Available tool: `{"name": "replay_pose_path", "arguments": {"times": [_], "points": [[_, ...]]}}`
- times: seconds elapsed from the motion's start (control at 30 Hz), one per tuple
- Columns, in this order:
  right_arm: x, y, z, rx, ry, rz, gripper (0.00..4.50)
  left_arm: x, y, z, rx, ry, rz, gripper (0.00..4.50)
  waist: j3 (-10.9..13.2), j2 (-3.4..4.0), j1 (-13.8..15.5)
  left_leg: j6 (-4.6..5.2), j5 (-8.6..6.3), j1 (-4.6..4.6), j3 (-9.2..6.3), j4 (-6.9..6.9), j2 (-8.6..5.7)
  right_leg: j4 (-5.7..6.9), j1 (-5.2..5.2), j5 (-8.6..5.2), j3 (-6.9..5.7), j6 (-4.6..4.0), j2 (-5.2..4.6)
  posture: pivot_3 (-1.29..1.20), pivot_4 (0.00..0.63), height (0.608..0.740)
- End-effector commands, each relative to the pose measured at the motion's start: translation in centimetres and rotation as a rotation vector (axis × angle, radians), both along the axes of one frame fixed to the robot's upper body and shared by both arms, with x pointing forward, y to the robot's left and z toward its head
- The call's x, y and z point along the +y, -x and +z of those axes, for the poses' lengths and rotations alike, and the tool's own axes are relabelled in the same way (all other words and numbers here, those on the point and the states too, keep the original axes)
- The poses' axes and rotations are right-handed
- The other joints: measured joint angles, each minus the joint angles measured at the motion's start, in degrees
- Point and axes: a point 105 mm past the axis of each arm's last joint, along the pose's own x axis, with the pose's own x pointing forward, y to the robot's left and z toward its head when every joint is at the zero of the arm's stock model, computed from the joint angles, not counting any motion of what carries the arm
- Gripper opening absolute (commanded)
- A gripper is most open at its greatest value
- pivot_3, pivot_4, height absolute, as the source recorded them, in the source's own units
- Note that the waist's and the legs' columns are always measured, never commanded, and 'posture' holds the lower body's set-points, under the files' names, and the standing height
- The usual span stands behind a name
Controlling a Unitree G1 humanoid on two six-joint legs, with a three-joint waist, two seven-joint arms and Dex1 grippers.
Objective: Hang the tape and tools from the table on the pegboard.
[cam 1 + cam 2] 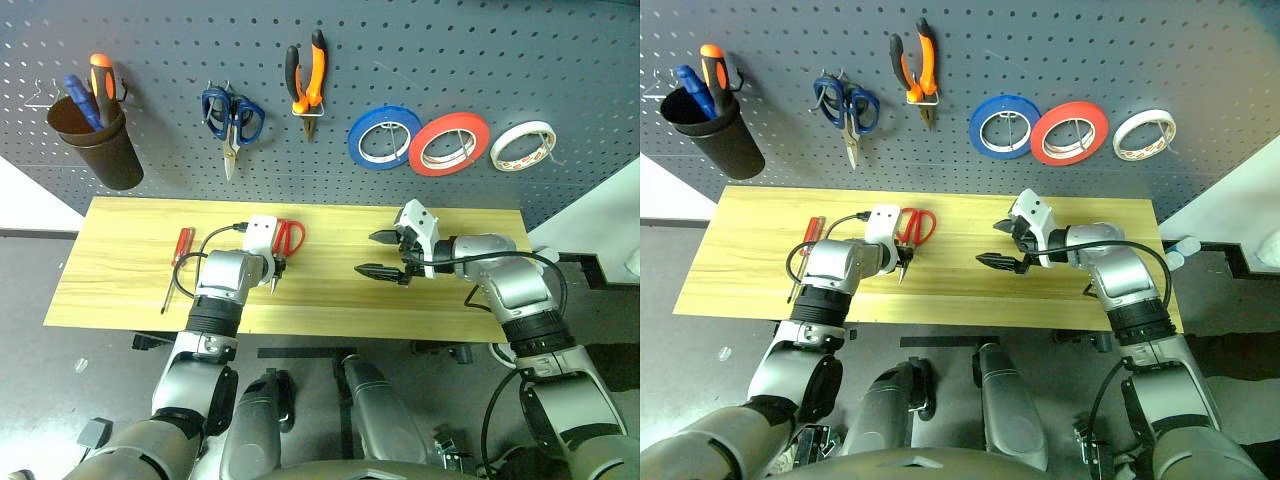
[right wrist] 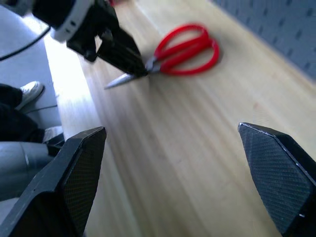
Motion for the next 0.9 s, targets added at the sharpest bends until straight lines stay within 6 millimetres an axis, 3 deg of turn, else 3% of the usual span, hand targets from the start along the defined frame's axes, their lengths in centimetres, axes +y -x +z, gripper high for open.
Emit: {"name": "replay_pose_path", "arguments": {"times": [0.03, 0.13, 0.43, 0.63, 0.9], "points": [[0.1, -0.1, 1.2, -0.065, -0.024, 0.042, 4.50, -0.5, 1.3, -2.1, 0.098, 0.034, -0.011, 1.34, 0.0, 0.00, -0.1, 0.02, -0.01, -0.01, 0.01, -0.01, 0.00, -0.04, 0.01, 0.00, 0.00, 0.01, -0.01, -0.14, 0.381, 0.734], [0.0, -0.3, 1.2, -0.074, -0.016, 0.051, 4.50, -0.3, 1.5, -2.1, 0.105, 0.039, -0.011, 0.31, 0.0, 0.00, -0.2, 0.04, -0.03, -0.03, 0.01, -0.08, 0.00, -0.13, 0.00, 0.00, 0.00, 0.01, -0.01, -0.14, 0.381, 0.734], [-0.2, -0.5, 0.9, -0.083, -0.010, 0.051, 4.50, 0.2, 2.1, -1.4, 0.103, 0.032, -0.029, 0.27, 0.0, 0.00, -0.3, 0.04, -0.04, -0.04, 0.01, -0.27, 0.01, -0.34, -0.01, 0.00, 0.00, 0.01, -0.01, -0.13, 0.350, 0.734], [-0.1, -0.4, 1.8, -0.106, -0.020, 0.075, 4.50, 1.6, 4.9, 0.4, 0.118, 0.032, -0.092, 0.27, 0.0, 0.00, -0.6, 0.01, -0.03, -0.10, 0.02, -0.59, 0.03, -0.49, -0.13, 0.01, 0.00, 0.01, 0.00, -0.12, 0.302, 0.734], [-0.5, -0.3, 3.2, -0.116, -0.059, 0.120, 4.50, 2.2, 8.0, 3.7, -0.141, -0.014, -0.288, 0.27, -0.1, 0.00, -0.1, -0.15, 0.05, -0.41, 0.02, -0.88, 0.01, -0.63, -0.49, 0.17, 0.00, -0.25, -0.07, -0.08, 0.247, 0.734]]}}
